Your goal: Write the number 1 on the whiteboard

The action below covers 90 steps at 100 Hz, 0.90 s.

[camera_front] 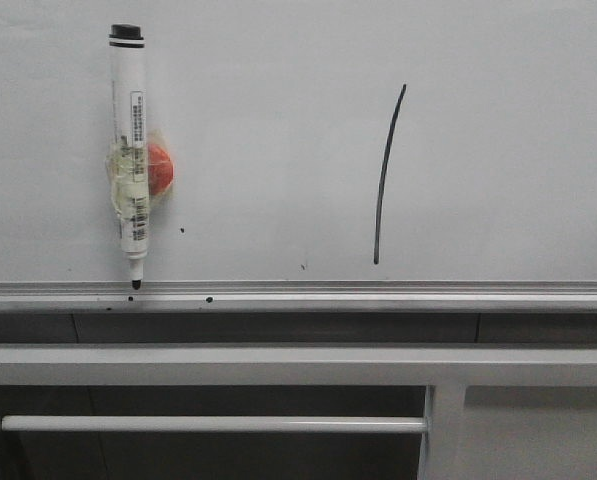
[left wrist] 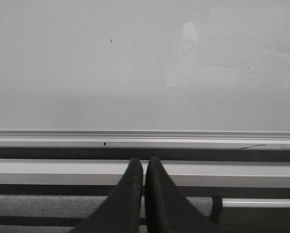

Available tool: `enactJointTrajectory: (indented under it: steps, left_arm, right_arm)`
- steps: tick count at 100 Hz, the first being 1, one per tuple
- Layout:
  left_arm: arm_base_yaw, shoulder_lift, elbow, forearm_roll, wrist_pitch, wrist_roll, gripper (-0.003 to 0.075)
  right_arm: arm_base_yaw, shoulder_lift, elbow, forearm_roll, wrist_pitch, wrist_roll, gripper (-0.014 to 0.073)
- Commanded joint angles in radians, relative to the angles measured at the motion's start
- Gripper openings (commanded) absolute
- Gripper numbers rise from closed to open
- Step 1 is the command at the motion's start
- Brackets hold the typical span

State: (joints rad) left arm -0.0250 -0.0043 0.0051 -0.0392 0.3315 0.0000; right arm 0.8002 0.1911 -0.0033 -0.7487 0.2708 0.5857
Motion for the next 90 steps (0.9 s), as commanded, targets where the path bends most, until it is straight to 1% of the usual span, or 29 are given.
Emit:
enactJointTrajectory:
  steps: [1,44,51,55,60,65,67,72,75,82,90]
  left_arm:
    - [0.003,-0.023,0.007,-0.004,-0.073,0.0,-0.002]
    - [0.003,-0.023,0.007,-0.004,-0.073,0.0,-0.002]
    - [0.003,-0.023,0.007,-0.004,-0.073,0.0,-0.002]
    - [0.003,-0.023,0.007,-0.004,-0.073,0.0,-0.002]
    - [0.003,-0.023,0.007,-0.004,-0.073,0.0,-0.002]
    - [0.003,-0.023,0.007,-0.004,-0.073,0.0,-0.002]
    - [0.003,-0.023,0.007,-0.004,-0.073,0.0,-0.002]
    - [0.003,-0.023,0.007,-0.004,-0.073,0.0,-0.002]
    - [0.003,-0.023,0.007,-0.004,-0.073,0.0,-0.002]
    - [0.003,-0.023,0.007,-0.004,-0.073,0.0,-0.002]
    - [0.003,-0.023,0.007,-0.004,-0.073,0.0,-0.002]
  right_arm:
    - [0.002,0.008,-0.025,-0.017,-0.048,0.003,-0.0063]
    - [0.002,0.008,-0.025,-0.017,-0.048,0.003,-0.0063]
    - [0.002,0.008,-0.023,-0.071,-0.046,0.003,-0.0063]
    - [0.002,0.008,-0.023,-0.067,-0.039,0.003,-0.0063]
    - [0.002,0.008,-0.014,-0.013,-0.034,0.003,-0.0064]
    - [0.002,0.008,-0.005,0.073,-0.015,-0.01,-0.0064]
    - [0.002,0.008,-0.002,0.099,0.0,-0.032,-0.0064]
    - [0.002,0.008,0.005,0.241,0.024,-0.098,-0.0064]
    - [0.002,0.008,0.011,0.302,0.016,-0.175,-0.0064]
    - [0.002,0.008,0.026,0.442,-0.075,-0.35,-0.0064]
    - [0.002,0.008,0.042,0.567,-0.245,-0.501,-0.0064]
